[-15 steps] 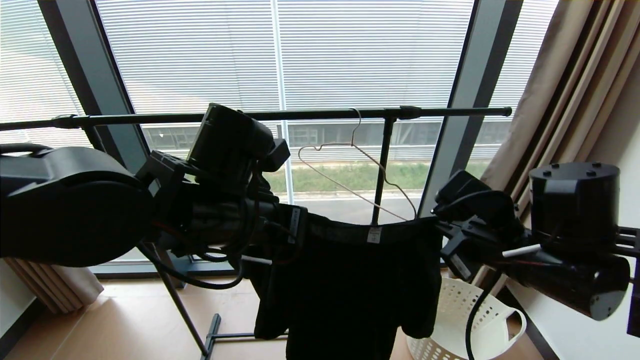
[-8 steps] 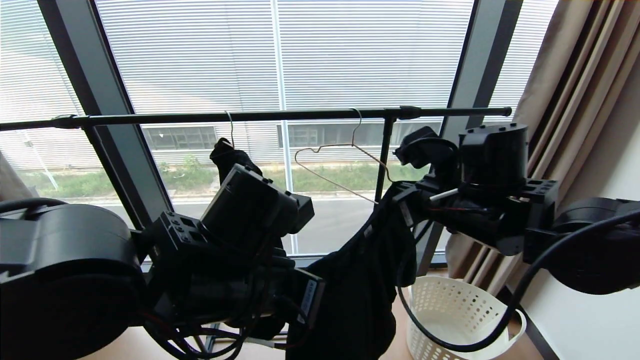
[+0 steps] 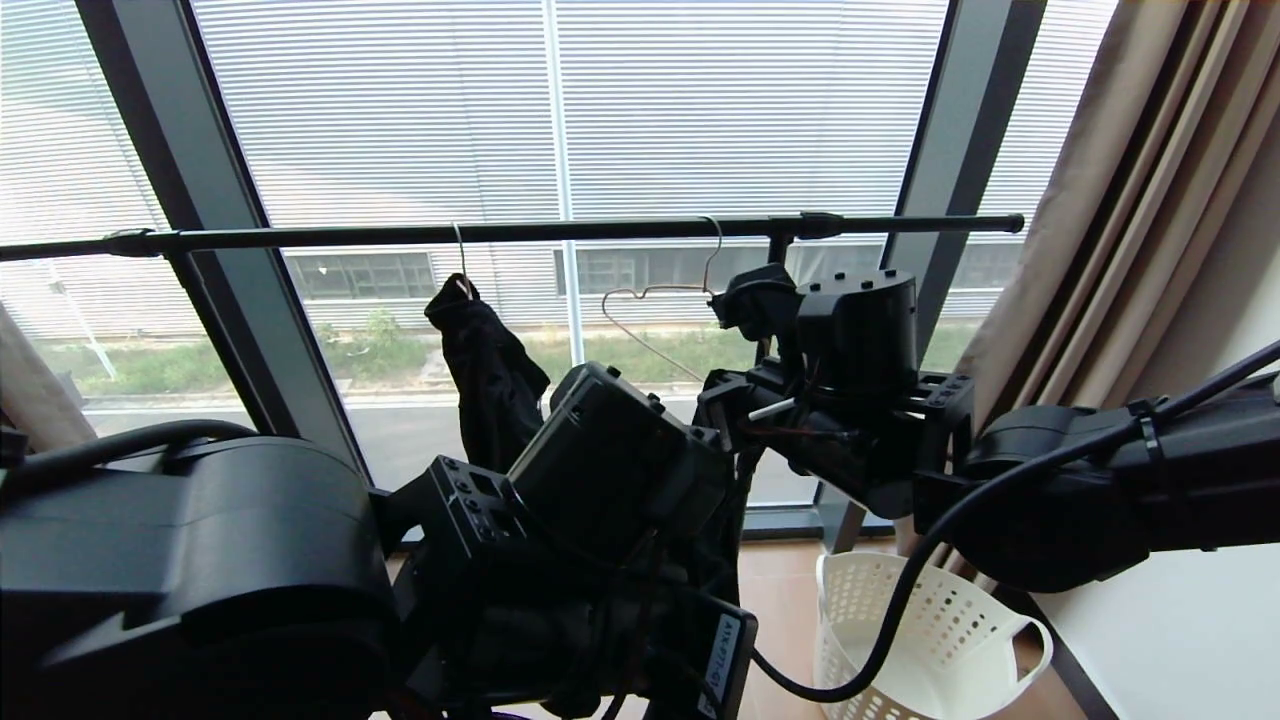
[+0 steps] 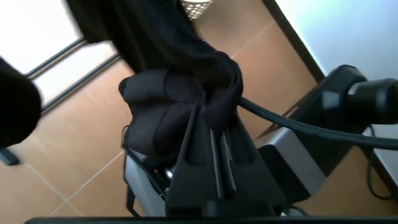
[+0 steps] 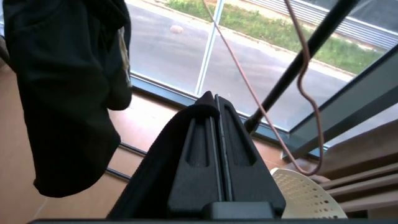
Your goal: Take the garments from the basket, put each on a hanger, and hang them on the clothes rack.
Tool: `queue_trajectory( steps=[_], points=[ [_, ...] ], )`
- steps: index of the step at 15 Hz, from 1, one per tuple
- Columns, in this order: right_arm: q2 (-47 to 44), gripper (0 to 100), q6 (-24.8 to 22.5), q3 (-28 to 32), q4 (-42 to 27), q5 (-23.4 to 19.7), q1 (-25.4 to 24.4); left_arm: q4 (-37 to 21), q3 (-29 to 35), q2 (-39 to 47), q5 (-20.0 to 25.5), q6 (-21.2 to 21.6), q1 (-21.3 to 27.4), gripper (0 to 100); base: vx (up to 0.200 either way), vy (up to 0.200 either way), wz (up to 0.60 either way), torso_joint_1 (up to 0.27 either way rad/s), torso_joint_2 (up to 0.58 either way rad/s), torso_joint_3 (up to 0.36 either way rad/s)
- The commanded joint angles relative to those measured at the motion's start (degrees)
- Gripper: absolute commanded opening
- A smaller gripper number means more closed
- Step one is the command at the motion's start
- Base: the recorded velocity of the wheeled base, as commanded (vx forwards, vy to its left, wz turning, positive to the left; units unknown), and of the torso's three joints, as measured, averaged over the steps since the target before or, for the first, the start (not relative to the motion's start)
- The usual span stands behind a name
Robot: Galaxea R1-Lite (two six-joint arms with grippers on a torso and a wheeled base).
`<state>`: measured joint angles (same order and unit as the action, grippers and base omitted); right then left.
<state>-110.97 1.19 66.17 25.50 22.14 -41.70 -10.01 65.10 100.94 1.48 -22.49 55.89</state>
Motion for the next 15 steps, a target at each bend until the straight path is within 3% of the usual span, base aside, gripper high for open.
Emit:
queue_trajectory(
  steps=[1,4,8,11,15],
  points=[
    [-0.7,0,0.0,-0.1,0.2,0.0,-0.4,0.1,0.2,0.7,0.0,0.0,0.1,0,0.0,0.0,0.0,0.0,0.0,0.0],
    [1.0,0,0.7,-0.6,0.2,0.0,0.1,0.1,-0.1,0.2,-0.3,-0.4,-1.1,0,0.0,0.0,0.0,0.0,0.0,0.0],
    [8.6,0,0.9,-5.2,-0.5,-0.4,3.4,0.1,-1.3,-1.8,-0.5,-0.3,-9.3,0,0.0,0.0,0.0,0.0,0.0,0.0],
    [12.7,0,-0.9,-12.9,-0.3,-0.3,4.2,0.4,-0.8,-2.4,-0.7,0.0,-14.5,0,0.0,0.0,0.0,0.0,0.0,0.0],
    [17.5,0,-1.8,-23.0,0.1,-0.2,4.2,0.5,4.1,-0.7,-0.9,0.2,-16.9,0,0.0,0.0,0.0,0.0,0.0,0.0]
  ],
)
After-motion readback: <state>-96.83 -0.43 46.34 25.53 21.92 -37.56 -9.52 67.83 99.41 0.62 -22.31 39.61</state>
